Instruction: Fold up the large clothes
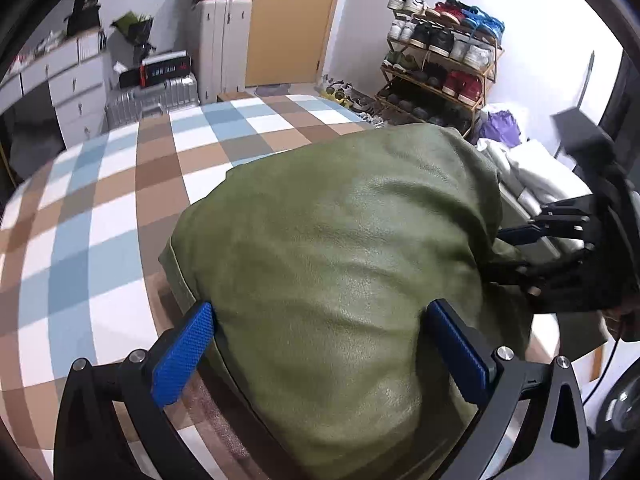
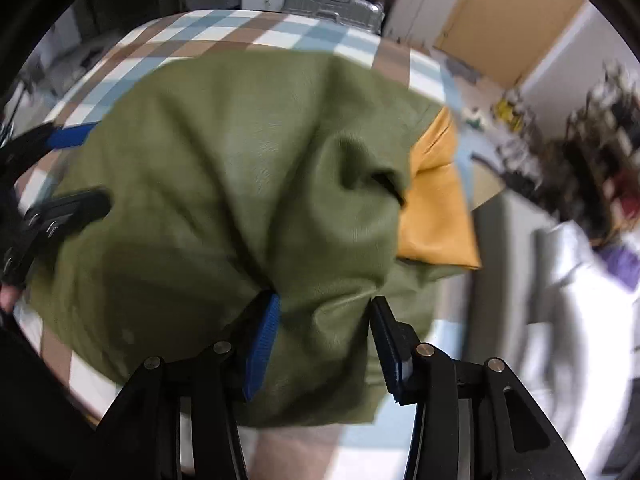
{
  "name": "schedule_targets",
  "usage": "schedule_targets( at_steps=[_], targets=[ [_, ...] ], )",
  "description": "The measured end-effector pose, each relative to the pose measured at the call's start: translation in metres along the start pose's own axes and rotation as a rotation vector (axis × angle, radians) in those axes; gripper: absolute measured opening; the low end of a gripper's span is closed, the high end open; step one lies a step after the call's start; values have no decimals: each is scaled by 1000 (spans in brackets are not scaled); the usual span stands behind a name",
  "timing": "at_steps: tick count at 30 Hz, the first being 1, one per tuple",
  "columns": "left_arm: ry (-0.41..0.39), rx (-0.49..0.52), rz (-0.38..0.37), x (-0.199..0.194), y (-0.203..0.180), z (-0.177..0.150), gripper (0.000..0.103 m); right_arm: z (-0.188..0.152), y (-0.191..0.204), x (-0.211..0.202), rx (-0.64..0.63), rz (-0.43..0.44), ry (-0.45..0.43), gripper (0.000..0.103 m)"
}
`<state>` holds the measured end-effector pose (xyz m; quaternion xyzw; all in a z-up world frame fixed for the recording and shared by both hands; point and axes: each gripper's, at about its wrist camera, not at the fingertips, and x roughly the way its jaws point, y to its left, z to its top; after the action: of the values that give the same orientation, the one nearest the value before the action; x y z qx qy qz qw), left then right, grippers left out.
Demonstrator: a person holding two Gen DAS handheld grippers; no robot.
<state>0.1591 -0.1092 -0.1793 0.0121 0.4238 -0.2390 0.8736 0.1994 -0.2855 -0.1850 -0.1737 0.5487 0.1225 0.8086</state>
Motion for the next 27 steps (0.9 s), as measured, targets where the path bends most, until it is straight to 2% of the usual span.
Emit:
schedule_targets(
  at_steps=[4, 7, 9, 11, 12, 14, 16, 18, 20, 25, 27],
  targets=[
    [-6, 9, 2, -1, 1, -2, 102, 1, -6, 17, 53, 37, -18, 48],
    [-9, -8, -8, -2, 4, -2, 102, -8, -22, 13, 151, 110, -44, 52],
    [-6, -30, -22, -3, 7, -1, 102, -11, -28, 1, 180, 119, -50, 52],
    [-2, -34, -31, -3, 9, -1, 102, -11, -29, -30, 172, 84, -107, 45],
    [-2, -32, -32, -3, 8, -1, 102, -11, -28, -41, 169, 80, -133, 44],
    [-1, -31, -31, -2, 7, -1, 102, -15, -20, -65, 155, 114, -187, 44],
    [0, -34, -32, -2, 8, -2, 102, -21, -5, -72, 113, 143, -190, 44],
    [2, -35, -33, -2, 8, -2, 102, -28, 10, -61, 89, 175, -155, 42],
    [3, -21, -22, -2, 5, -2, 102, -33, 19, -34, 75, 133, -100, 42],
    [-1, -7, 4, -1, 2, -2, 102, -26, 14, 4, 206, 172, -121, 41],
    [3, -28, -15, -2, 6, -2, 102, -19, 19, -2, 175, 137, -99, 41]
  ],
)
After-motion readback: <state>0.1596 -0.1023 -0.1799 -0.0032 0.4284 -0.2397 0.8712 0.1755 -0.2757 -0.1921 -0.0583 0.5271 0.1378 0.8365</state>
